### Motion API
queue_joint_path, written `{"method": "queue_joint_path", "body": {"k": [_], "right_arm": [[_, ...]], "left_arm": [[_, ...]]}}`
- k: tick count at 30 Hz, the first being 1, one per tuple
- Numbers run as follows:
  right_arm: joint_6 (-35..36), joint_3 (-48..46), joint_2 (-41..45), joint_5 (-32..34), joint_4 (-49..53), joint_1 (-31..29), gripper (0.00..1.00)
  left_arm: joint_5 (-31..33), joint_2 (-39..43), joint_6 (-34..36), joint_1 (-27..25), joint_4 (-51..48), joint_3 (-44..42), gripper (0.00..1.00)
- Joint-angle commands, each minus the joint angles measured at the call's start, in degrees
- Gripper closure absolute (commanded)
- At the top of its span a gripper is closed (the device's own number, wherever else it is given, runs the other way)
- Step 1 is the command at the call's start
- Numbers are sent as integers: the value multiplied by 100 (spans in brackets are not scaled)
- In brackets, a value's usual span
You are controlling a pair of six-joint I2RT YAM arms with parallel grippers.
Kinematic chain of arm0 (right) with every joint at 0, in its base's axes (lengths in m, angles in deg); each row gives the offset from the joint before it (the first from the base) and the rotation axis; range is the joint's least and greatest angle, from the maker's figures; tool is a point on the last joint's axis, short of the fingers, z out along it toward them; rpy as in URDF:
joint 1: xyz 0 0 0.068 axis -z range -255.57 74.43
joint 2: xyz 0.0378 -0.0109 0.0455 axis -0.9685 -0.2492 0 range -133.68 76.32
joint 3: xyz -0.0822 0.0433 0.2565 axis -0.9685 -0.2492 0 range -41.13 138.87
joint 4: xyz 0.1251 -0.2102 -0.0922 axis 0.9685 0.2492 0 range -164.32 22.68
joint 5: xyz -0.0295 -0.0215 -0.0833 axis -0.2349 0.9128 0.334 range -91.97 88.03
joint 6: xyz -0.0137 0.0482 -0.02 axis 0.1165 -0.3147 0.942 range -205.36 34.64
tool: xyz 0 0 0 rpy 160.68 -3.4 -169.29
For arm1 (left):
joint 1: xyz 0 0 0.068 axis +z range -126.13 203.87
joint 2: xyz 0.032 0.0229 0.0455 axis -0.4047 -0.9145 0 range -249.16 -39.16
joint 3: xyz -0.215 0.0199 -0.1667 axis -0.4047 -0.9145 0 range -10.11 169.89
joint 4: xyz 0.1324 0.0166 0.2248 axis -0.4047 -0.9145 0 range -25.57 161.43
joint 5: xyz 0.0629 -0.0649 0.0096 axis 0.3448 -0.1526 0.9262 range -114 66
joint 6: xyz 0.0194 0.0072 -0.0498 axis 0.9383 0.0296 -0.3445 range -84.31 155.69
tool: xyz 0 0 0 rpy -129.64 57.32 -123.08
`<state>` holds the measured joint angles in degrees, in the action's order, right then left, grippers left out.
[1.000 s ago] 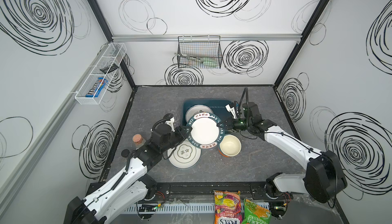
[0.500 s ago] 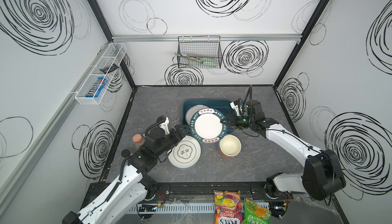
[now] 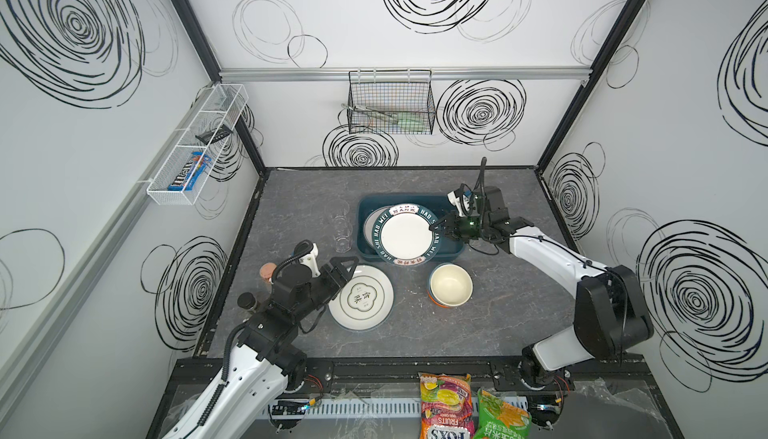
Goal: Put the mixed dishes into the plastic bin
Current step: 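Lower the green-rimmed plate into the bin onto the red-print plate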
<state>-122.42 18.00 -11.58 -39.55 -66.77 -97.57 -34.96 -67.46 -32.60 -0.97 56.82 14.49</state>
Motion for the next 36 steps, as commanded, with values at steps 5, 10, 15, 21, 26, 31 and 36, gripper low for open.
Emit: {"method": "queue_joint_path", "body": {"k": [5, 10, 15, 21, 26, 31, 36], "right_arm": [[-90, 547, -579, 218, -241, 32, 97], [-179, 721, -964, 405, -323, 23, 98], [-227, 858, -1287, 606, -393, 12, 97], [-311, 973, -1632, 734, -471, -4, 97], [-384, 1042, -1800, 800, -526, -32, 98], [-399, 1210, -1988, 886, -527, -91, 97], [-417, 1421, -2217, 966, -482, -160, 97]], "left_arm": [[-74, 253, -106, 52, -148, -213, 24], [-78, 314, -114, 61, -217, -245, 24], [-67, 333, -138, 71, -259, -269, 23], [-69, 385, -184, 75, -270, -332, 23], [-64, 396, -218, 74, -297, -362, 23], [-63, 408, -222, 84, -297, -379, 22], [-71, 450, -224, 93, -339, -401, 22]]}}
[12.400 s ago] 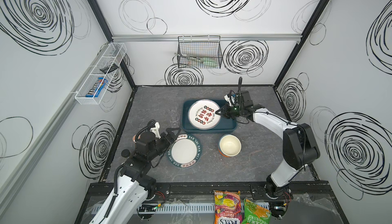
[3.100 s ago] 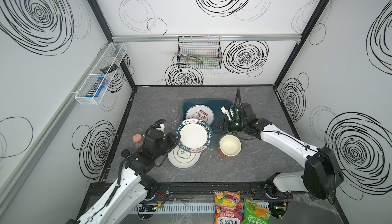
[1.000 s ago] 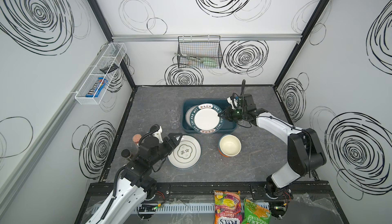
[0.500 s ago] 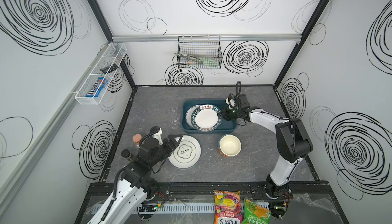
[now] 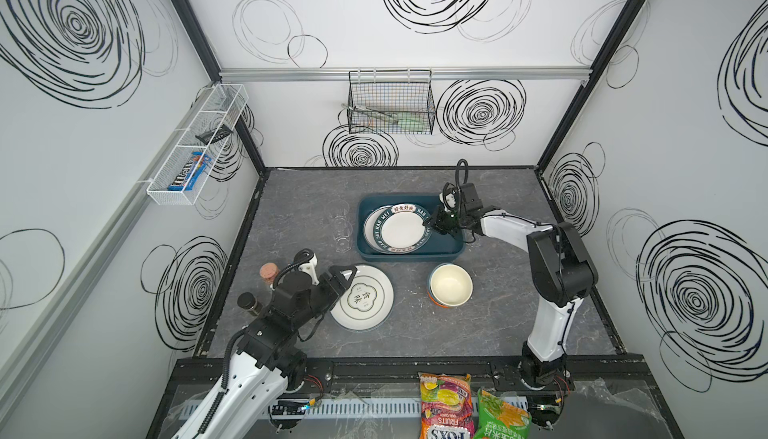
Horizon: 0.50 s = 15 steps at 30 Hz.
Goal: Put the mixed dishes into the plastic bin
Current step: 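Lower the green-rimmed plate into the bin onto the red-print plate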
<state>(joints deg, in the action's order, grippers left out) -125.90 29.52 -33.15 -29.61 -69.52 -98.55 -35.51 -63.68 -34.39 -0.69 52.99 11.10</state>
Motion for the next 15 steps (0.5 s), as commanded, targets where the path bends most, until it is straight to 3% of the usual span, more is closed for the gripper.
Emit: {"method": "queue_joint_path", "body": {"k": [1, 15], "right_arm": [[-74, 305, -89, -15, -196, -70, 97], [-117, 663, -432, 134, -126, -184, 97]], "left_arm": [[-11, 85, -51, 63, 29, -65, 22], [-19, 227, -87, 117, -74, -117, 22]]}}
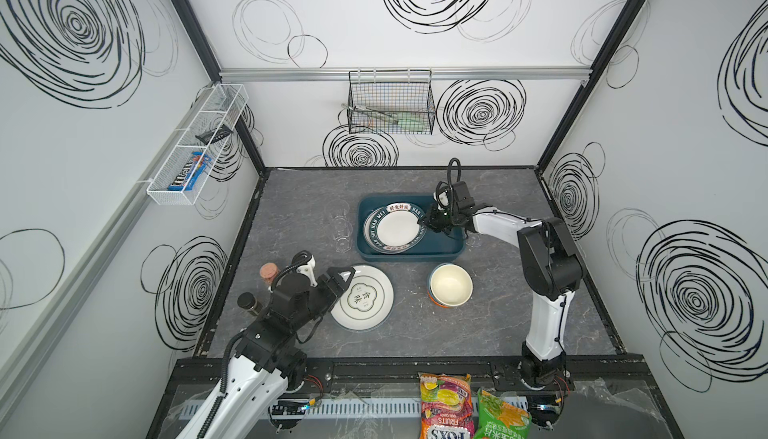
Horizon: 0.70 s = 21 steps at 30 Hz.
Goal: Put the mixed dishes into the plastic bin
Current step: 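Lower the green-rimmed plate into the bin onto the red-print plate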
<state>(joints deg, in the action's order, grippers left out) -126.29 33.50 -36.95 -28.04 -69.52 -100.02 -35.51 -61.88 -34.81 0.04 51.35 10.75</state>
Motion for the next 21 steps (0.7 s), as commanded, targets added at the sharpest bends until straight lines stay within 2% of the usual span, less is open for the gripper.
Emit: {"method": "queue_joint_path", "body": {"k": [1, 15, 21], "right_arm": [[-77, 286, -74, -30, -115, -43, 97], [-57, 410, -291, 136, -58, -103, 92], [56, 531, -366, 298, 208, -157, 77]], "left_arm": [[-18, 48, -43, 45, 85, -76, 22], [-26, 83, -68, 71, 71, -114, 22], [-49, 57, -76, 81, 110, -126, 22]]}}
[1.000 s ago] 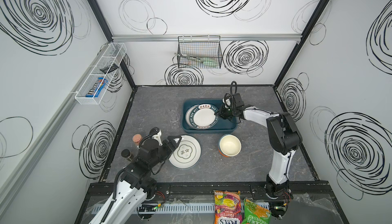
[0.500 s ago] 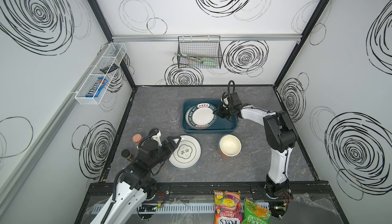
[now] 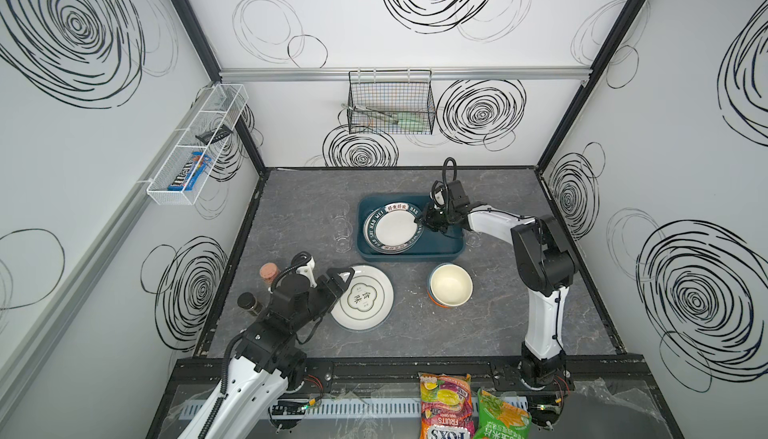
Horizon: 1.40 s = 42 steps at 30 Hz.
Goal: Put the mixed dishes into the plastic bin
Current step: 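Lower the green-rimmed plate into the bin onto the red-print plate, then open the right gripper and raise it out of the bin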
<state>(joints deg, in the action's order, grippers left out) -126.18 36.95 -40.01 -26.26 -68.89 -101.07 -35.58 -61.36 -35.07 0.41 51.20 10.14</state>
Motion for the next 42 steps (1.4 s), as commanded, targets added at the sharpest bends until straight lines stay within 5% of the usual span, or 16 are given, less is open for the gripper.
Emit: {"method": "queue_joint_path", "body": {"k": [1, 12, 22, 29, 42], "right_arm": [[67, 196, -63, 170, 200, -56, 76], [482, 345, -12, 985, 823, -148, 72], [571, 504, -160, 1072, 926, -225, 71], [663, 651, -158, 1178, 1111, -257, 60], [865, 299, 728, 1351, 1233, -288, 61]], "left_arm": [[-40, -2, -45, 52, 131, -63, 22], [-101, -67, -80, 61, 236, -123, 22], [-86, 8, -112, 68, 162, -153, 22], [-54, 57, -108, 87, 50, -133, 22], [216, -47, 173, 89, -649, 121, 23]]}}
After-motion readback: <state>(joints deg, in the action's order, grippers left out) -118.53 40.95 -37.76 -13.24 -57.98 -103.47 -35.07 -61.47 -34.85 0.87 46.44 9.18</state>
